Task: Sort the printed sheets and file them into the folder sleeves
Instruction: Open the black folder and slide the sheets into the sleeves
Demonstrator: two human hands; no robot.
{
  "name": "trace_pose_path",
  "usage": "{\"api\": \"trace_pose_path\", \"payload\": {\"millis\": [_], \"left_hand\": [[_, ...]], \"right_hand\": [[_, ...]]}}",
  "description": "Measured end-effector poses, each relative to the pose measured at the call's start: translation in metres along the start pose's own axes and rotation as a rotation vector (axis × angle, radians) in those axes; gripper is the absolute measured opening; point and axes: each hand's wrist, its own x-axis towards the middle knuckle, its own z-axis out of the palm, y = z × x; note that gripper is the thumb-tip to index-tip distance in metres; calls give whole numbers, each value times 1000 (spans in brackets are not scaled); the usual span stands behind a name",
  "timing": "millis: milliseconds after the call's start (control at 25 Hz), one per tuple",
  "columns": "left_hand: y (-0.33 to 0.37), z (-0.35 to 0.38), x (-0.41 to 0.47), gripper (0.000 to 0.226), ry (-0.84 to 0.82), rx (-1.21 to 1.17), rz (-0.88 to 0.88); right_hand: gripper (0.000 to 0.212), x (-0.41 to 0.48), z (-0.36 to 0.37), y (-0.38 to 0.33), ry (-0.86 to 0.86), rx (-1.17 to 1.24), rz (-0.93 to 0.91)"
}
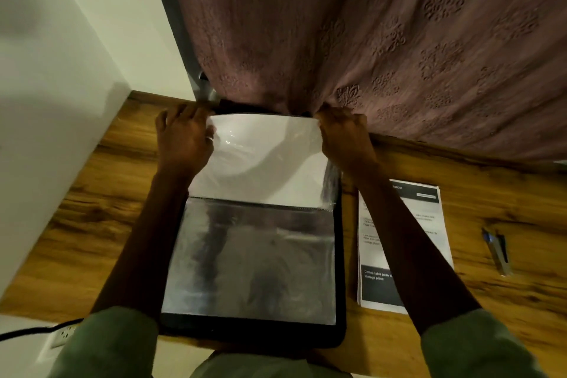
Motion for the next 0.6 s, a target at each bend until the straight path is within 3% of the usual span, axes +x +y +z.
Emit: {"api": "trace_pose_path", "payload": {"millis": [360, 480, 600], "left_hand": [[-1, 100, 38, 29, -171, -59, -72], [3, 114, 34, 45, -191, -45, -138], [11, 119, 18, 66, -134, -40, -94]], "right_hand": [[49, 28, 70, 7, -332, -149, 208], [54, 35, 87, 7, -412, -100, 238], [61, 31, 94, 3, -405, -32, 269]]}}
